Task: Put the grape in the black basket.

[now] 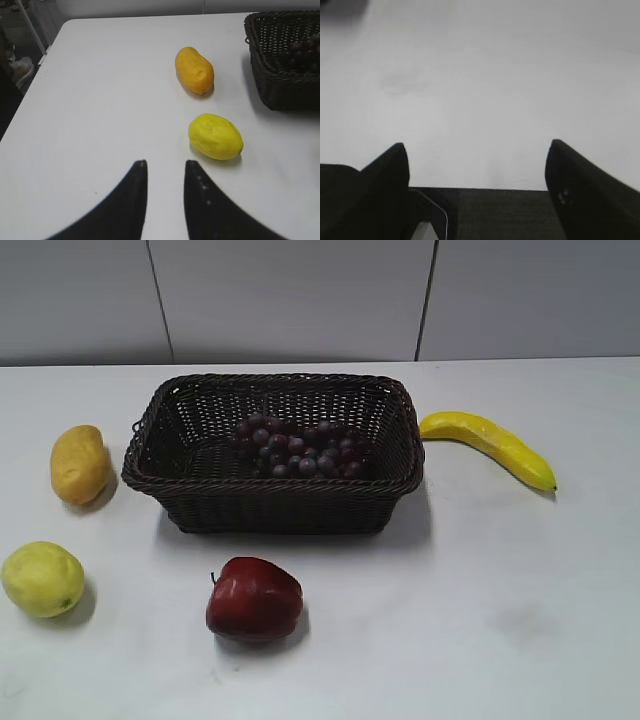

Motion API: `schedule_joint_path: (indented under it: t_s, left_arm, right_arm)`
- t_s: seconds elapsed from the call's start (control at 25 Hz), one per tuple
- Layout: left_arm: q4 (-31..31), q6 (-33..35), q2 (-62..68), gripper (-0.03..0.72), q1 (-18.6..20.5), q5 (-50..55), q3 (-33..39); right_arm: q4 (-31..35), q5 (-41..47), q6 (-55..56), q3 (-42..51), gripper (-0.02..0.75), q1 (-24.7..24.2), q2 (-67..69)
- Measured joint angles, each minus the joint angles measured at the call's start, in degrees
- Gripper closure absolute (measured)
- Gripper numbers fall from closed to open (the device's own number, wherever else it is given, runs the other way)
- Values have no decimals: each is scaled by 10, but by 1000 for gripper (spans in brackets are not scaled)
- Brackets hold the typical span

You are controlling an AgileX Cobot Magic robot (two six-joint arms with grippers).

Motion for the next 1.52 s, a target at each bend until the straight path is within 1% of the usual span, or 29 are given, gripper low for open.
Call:
schedule_joint_path:
  t_s: [0.16, 0.24, 0.4, 0.72, 1.12, 1.2, 1.36, 1.52]
  left_arm:
    - [0, 0, 0, 453, 0, 0, 0]
    - [0, 0, 0, 453, 0, 0, 0]
    - [0, 0, 0, 453, 0, 0, 0]
    - [0, 0, 0, 453, 0, 0, 0]
    - [0, 0, 0, 453, 0, 0, 0]
    - [0, 0, 0, 453, 0, 0, 0]
    - [0, 0, 0, 453, 0, 0, 0]
    - [0, 0, 0, 453, 0, 0, 0]
  right_arm:
    - [-7, 18, 0, 4, 92, -37, -104]
    - [-15, 29, 0, 5, 94, -47, -145]
    - [-35, 48, 0, 18, 102, -51, -220]
    - [-39, 71, 0, 67, 118, -51, -333]
    - [-39, 68, -2, 70, 143, -51, -342]
    - [-39, 55, -2, 73, 143, -51, -342]
    - [-36, 1, -2, 87, 143, -51, -345]
    - [-30, -19, -7, 93, 144, -51, -345]
